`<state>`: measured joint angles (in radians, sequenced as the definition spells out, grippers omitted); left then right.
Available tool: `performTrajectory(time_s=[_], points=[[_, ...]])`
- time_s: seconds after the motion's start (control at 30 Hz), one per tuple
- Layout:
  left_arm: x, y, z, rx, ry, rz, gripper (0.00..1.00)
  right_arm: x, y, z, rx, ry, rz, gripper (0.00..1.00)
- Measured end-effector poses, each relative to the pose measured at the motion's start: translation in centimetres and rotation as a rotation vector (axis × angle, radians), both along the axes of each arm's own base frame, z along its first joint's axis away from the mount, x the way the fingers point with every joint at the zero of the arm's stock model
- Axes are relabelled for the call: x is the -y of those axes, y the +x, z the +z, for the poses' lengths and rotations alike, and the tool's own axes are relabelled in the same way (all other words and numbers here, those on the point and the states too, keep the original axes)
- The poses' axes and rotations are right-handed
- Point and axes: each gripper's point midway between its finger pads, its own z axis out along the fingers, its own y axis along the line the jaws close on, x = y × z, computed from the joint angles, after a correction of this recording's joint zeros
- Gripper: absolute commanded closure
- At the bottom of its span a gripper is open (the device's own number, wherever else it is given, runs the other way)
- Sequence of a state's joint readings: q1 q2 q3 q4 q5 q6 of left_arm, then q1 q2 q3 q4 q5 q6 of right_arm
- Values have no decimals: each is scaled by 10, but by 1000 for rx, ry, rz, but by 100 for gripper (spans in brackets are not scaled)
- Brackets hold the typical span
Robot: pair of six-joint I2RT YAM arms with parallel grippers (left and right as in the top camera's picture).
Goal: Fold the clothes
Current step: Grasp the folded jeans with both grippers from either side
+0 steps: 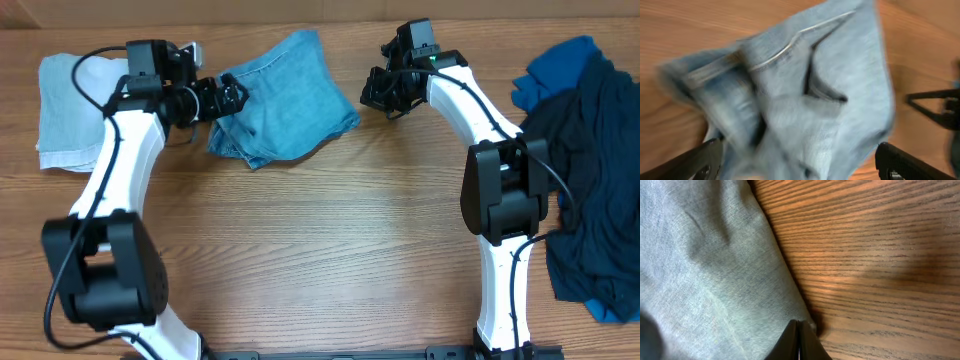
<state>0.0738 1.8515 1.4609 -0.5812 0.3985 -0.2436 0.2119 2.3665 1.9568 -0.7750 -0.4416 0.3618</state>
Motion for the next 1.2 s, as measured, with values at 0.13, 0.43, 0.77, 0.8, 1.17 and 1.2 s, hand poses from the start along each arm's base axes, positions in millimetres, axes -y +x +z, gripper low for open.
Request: performTrajectory(time_s=[0.13, 0.43, 0.77, 0.8, 1.17, 1.2], points=[[-23, 5, -22, -40, 109, 88, 0, 0, 0, 0, 3, -3, 7, 96], [-18, 20, -99, -133, 20, 83, 0, 0, -1, 0, 20, -13, 37, 96], [39, 41, -81, 11, -334, -142, 0, -4, 2, 2, 52, -17, 61, 96], [41, 40, -81, 11, -340, -148, 0, -7, 4, 3, 69, -18, 66, 96], [58, 37, -80, 5, -357, -188, 0, -7, 80, -16, 359, -129, -71, 96], [58, 36, -80, 5, -359, -189, 0, -7, 82, -26, 354, -122, -86, 96]])
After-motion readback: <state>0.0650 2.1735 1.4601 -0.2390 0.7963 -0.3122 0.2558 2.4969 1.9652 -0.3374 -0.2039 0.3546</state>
